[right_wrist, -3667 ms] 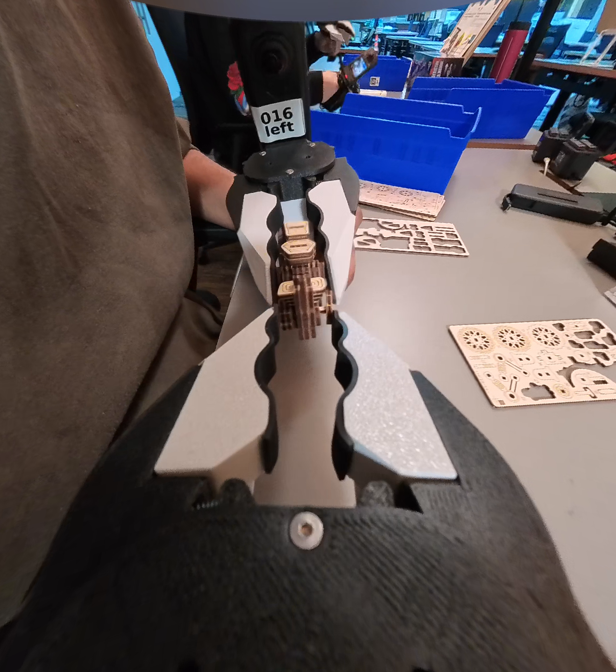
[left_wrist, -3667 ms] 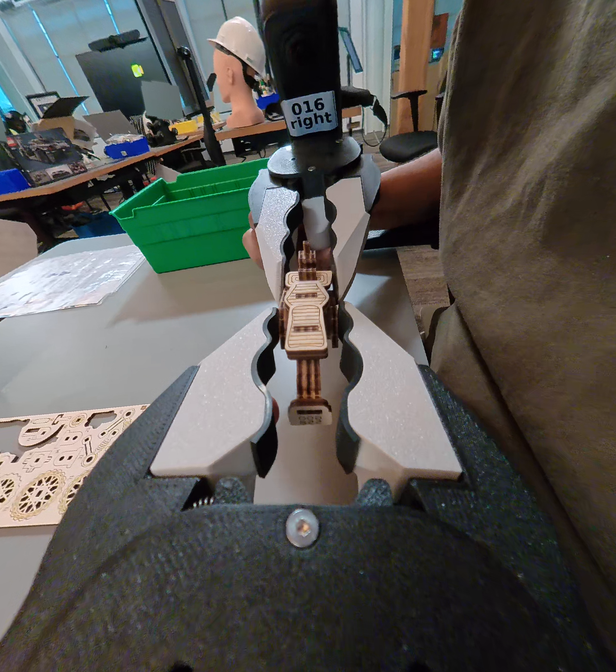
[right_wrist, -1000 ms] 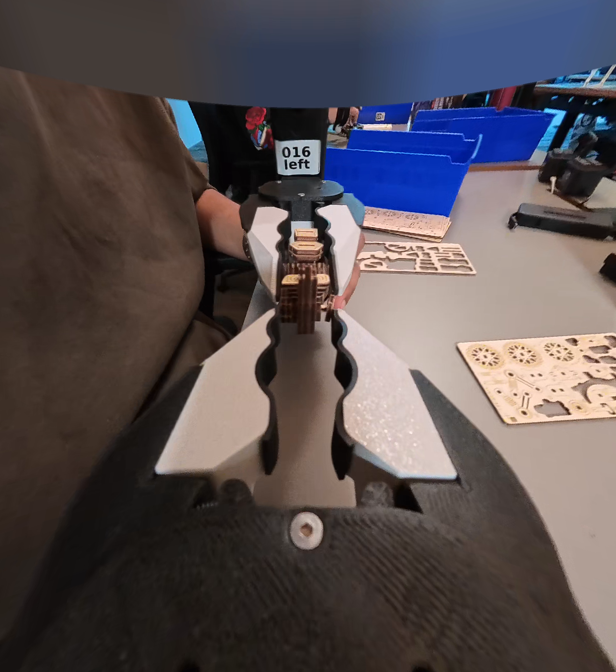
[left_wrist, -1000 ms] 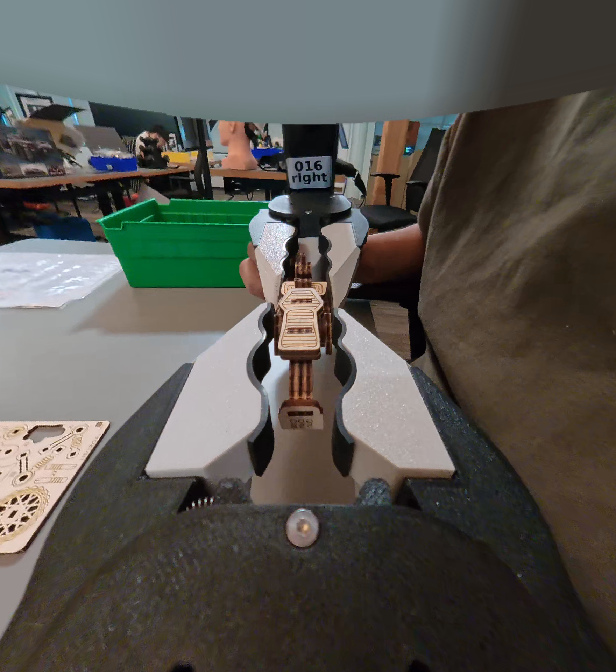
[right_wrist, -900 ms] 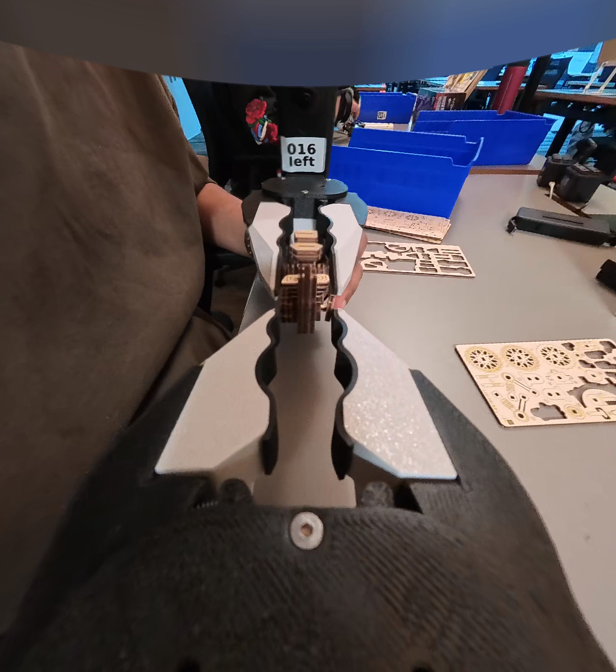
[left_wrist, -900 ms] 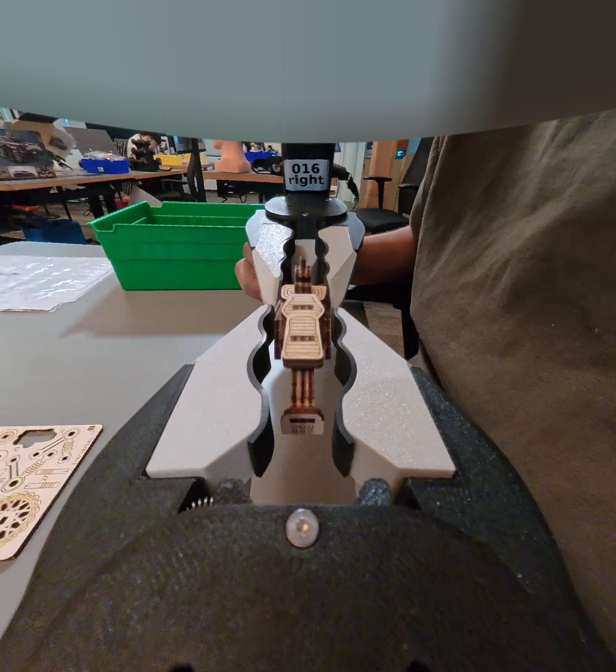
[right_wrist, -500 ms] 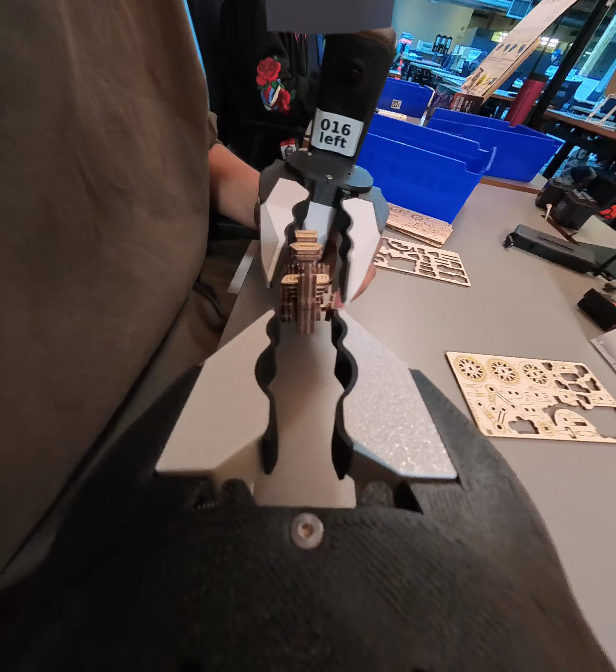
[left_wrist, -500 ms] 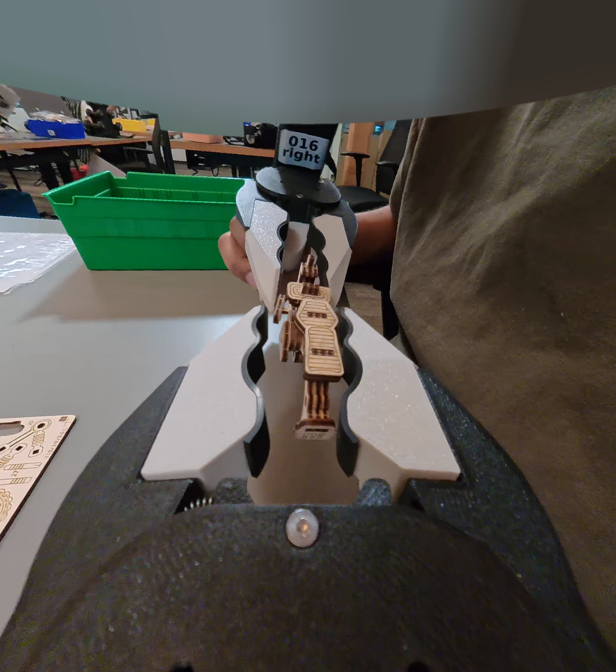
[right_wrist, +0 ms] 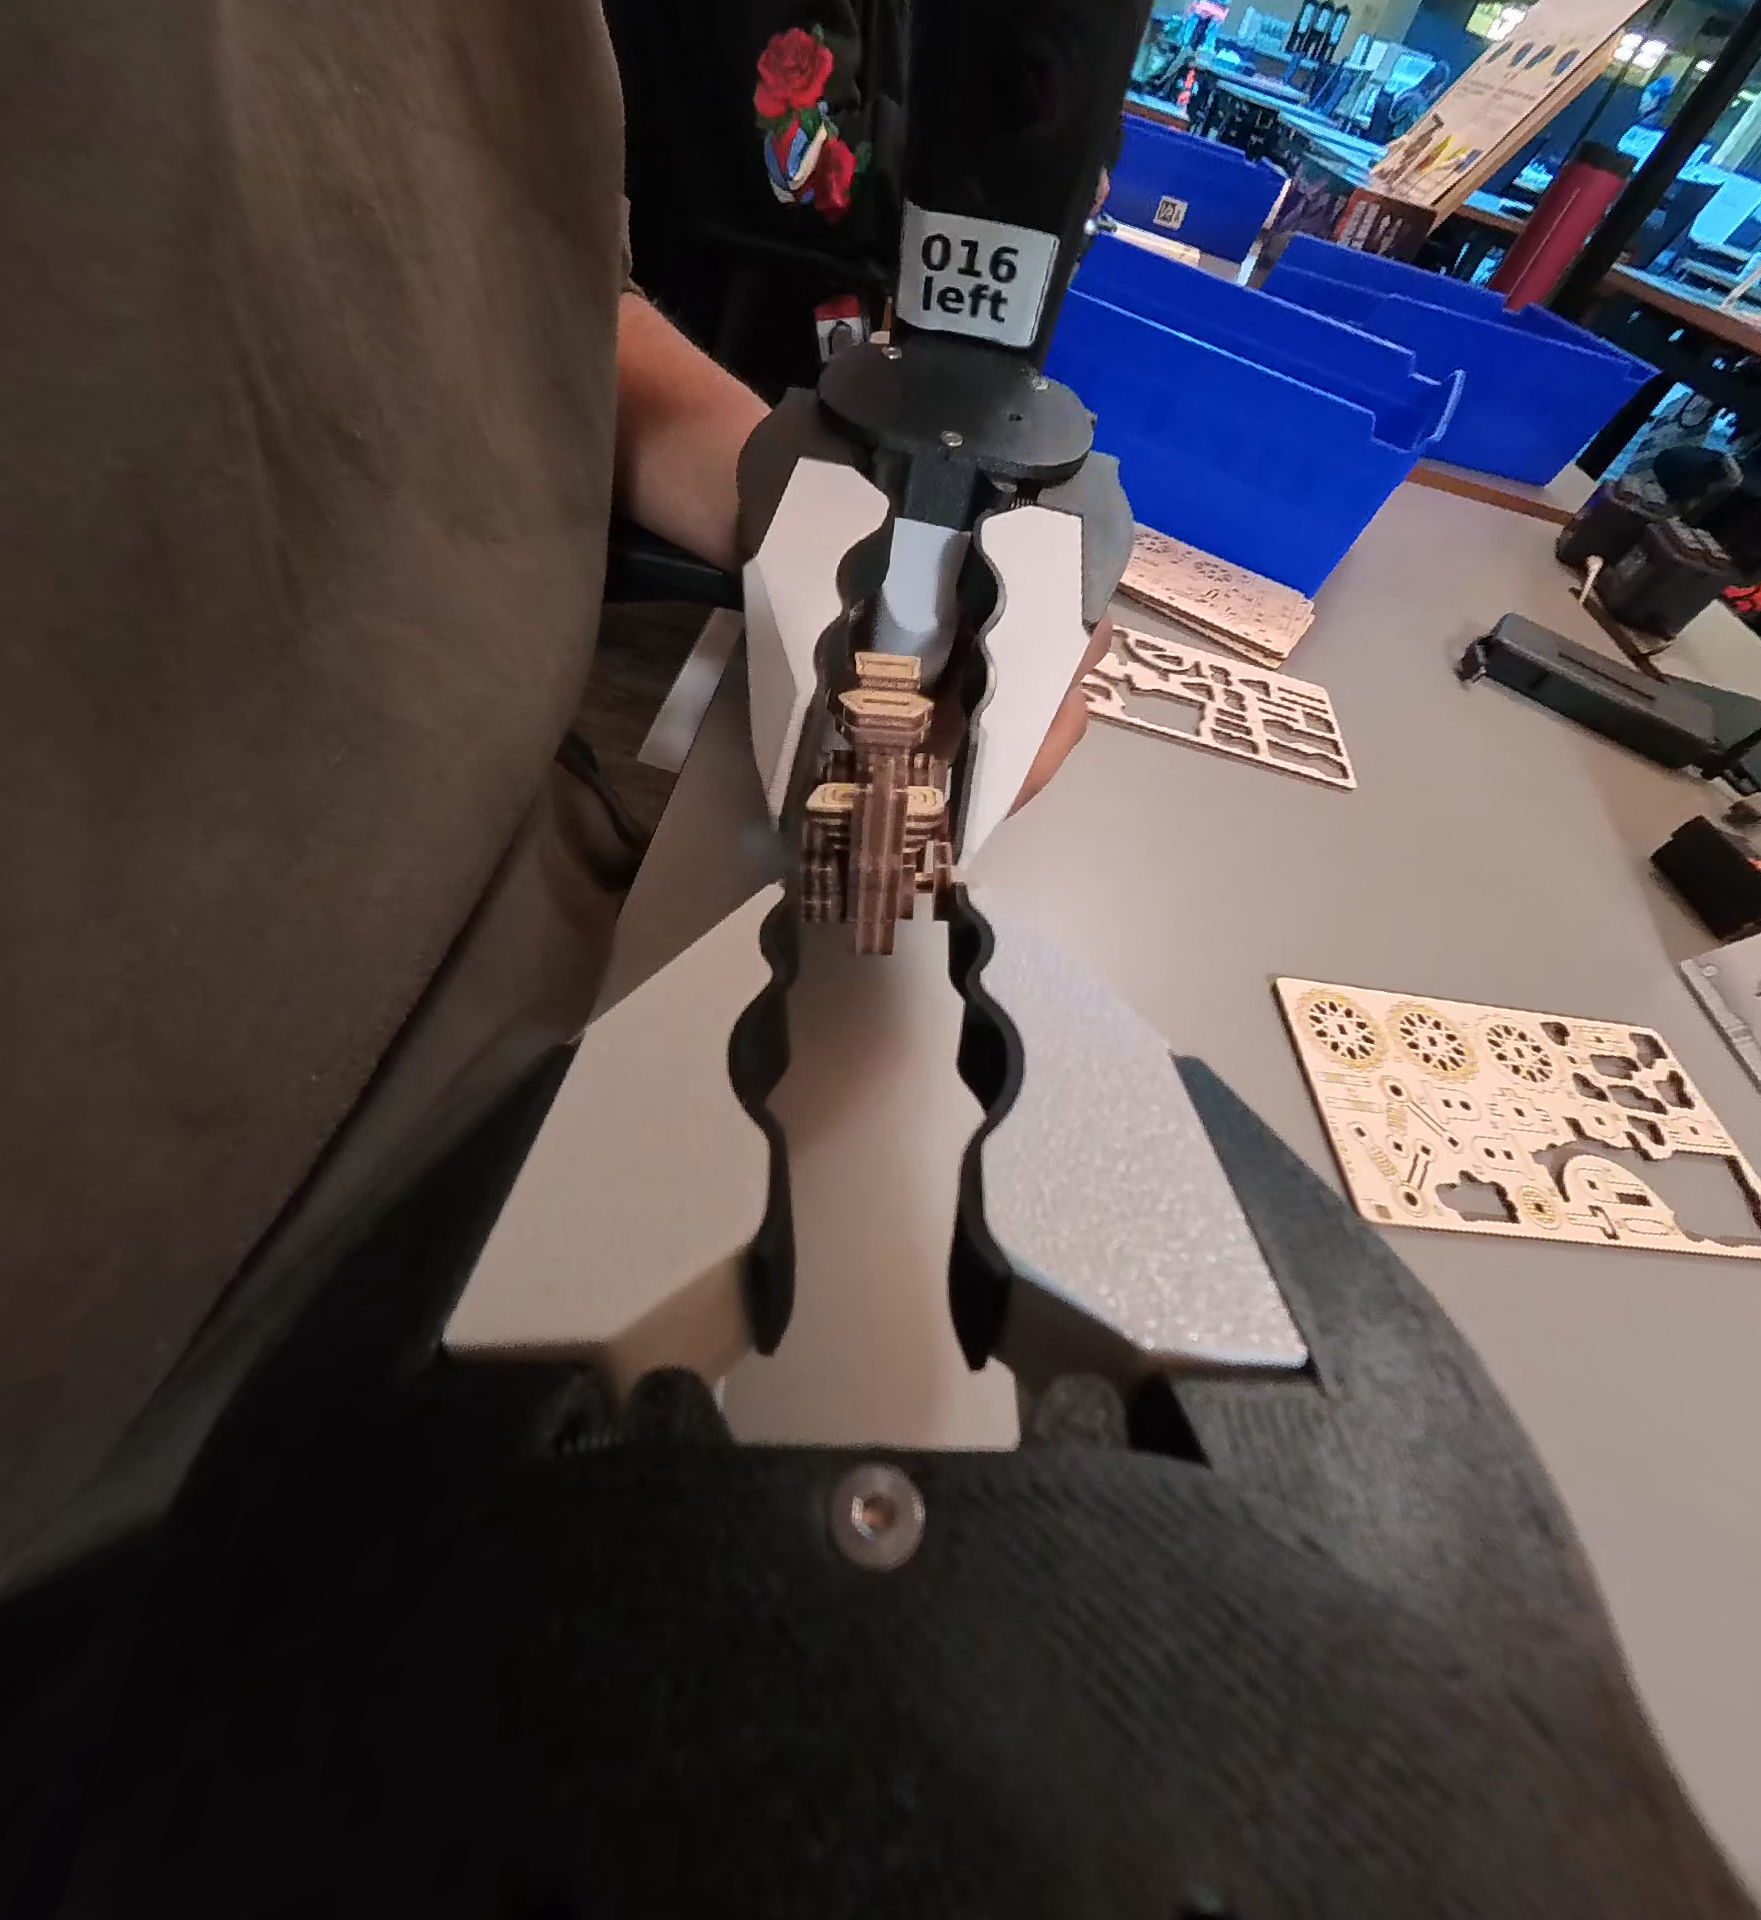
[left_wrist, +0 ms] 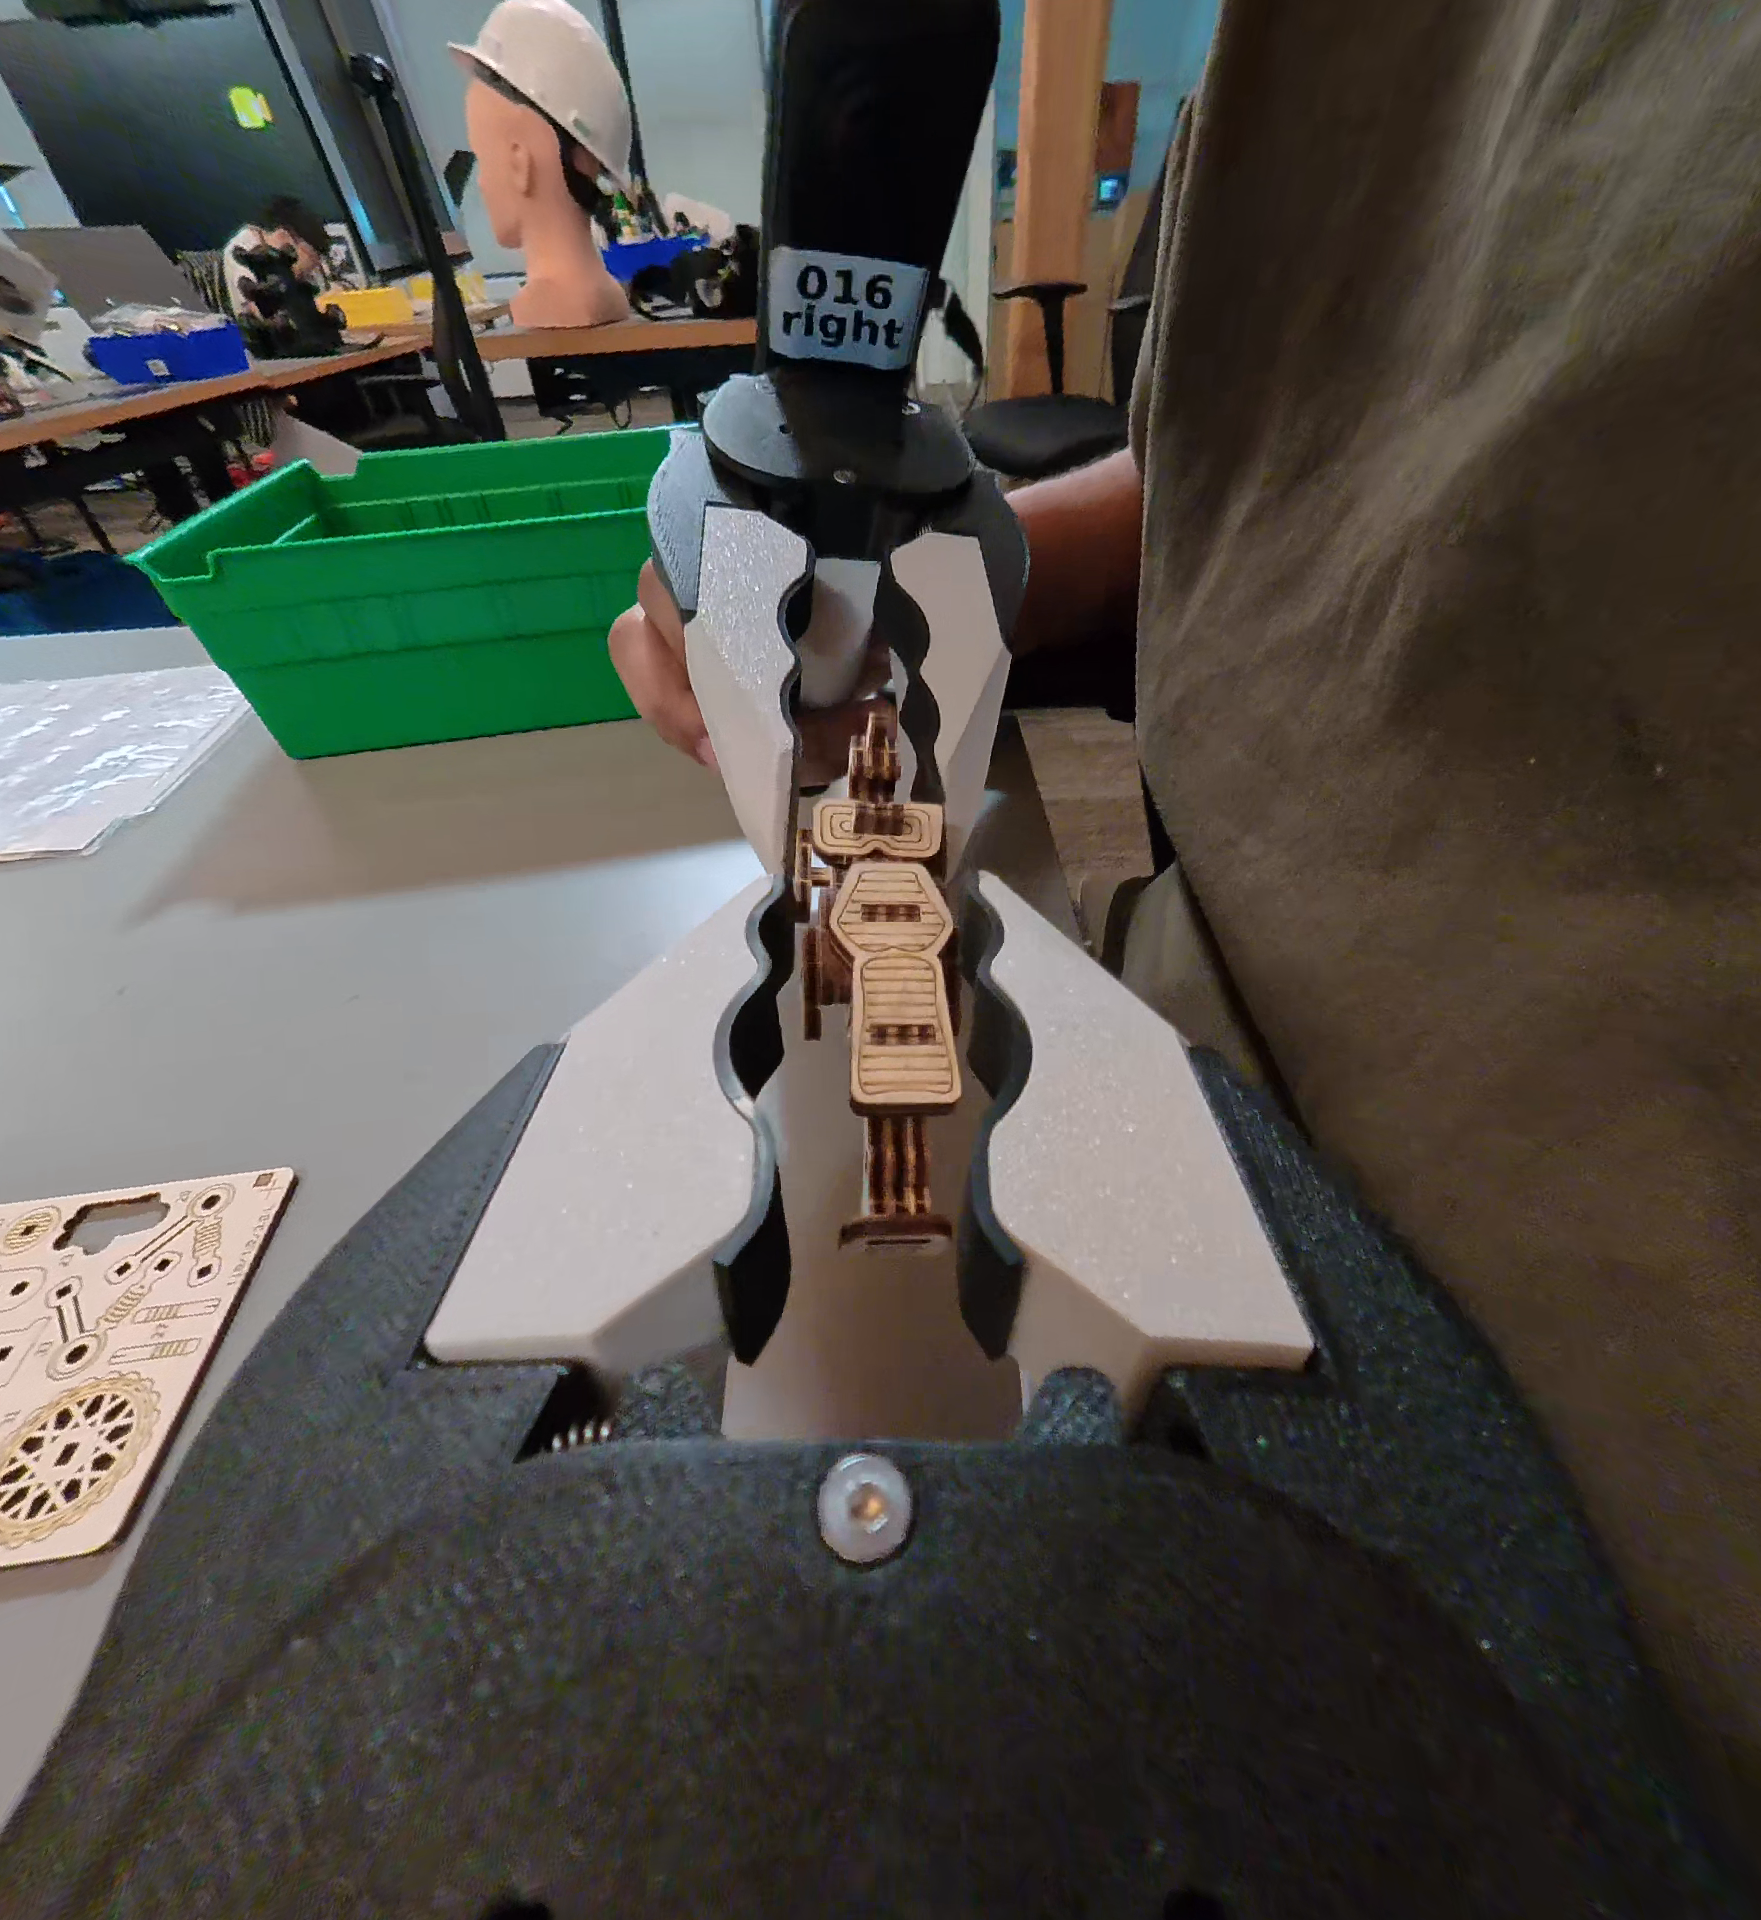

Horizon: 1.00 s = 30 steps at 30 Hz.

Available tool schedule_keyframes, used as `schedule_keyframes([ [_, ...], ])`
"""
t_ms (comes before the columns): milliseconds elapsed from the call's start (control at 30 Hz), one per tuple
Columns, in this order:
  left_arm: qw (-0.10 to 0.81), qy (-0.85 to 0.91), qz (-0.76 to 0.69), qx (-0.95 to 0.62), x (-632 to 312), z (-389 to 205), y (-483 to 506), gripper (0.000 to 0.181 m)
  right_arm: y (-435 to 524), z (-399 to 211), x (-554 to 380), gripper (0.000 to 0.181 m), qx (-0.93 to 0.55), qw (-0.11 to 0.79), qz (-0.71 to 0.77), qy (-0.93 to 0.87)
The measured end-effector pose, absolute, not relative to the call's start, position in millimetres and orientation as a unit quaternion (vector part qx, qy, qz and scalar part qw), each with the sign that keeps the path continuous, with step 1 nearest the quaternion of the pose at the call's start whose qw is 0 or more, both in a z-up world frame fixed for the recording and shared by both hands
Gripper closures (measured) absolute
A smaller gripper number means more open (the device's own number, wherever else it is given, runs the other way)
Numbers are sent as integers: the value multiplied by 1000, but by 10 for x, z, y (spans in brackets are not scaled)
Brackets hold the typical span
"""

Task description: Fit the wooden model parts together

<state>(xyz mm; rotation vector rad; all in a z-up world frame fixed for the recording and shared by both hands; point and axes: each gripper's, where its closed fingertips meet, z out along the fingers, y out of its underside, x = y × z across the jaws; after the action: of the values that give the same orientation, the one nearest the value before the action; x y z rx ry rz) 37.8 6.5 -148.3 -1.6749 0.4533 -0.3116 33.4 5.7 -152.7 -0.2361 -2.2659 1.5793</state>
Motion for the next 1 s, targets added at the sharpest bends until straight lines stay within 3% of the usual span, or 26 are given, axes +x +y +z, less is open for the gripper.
schedule_keyframes([
  [667, 641, 186, -140, -731, 351, -1447, 75, 154, 61, -1502, 313, 156, -110, 163, 577, -793],
  [1000, 640, 183, -133, -735, 319, -1463, 79, 155, 85, -1495, 273, 155, -108, 201, 573, -787],
])
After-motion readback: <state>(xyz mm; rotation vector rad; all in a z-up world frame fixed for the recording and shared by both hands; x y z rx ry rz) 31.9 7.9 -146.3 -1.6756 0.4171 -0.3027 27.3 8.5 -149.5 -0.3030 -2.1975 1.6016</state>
